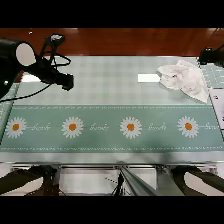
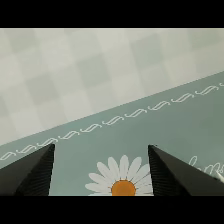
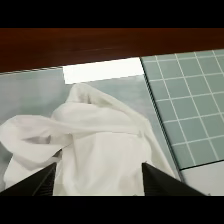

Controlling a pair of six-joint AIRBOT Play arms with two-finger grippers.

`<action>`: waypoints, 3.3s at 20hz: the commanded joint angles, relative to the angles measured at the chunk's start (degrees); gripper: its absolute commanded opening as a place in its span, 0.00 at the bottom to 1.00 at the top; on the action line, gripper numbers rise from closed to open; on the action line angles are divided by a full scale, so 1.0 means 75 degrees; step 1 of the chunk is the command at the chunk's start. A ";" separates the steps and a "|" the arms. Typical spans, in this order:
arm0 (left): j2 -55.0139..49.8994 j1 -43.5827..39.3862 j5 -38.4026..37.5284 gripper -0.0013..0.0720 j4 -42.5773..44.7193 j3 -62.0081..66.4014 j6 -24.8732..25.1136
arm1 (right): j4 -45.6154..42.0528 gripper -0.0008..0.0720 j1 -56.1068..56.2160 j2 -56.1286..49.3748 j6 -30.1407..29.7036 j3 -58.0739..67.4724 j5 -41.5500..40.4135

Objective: Fold the shirts.

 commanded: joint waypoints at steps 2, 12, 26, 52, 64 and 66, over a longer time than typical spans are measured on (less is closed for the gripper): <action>-0.0012 0.0015 -0.0274 0.99 -0.0003 0.0000 0.0050 | 0.1833 0.84 -0.1072 -0.1626 0.0796 0.0178 -0.0705; -0.0015 0.0000 -0.0493 0.99 -0.0003 0.0000 0.0050 | 0.3838 0.69 -0.1017 -0.3701 0.0659 0.0178 -0.1617; 0.0370 -0.0003 -0.3054 0.99 -0.0810 0.4240 -0.0058 | 0.5826 0.05 0.1084 0.2906 -0.3899 0.0181 -0.0819; 0.2244 -0.0003 -0.1399 0.99 -0.1233 -0.1445 -0.0810 | 0.4771 0.77 0.5426 -0.0050 -0.3293 -0.0341 0.2844; 0.2221 -0.0003 0.1189 0.99 -0.3847 -0.6056 0.0522 | 0.3876 0.76 0.0376 0.1116 -0.4115 -0.1702 0.4261; 0.1961 -0.0003 0.1469 0.99 -0.3841 -0.6289 0.0688 | 0.4409 0.76 0.0023 0.1116 -0.4389 -0.2218 0.4147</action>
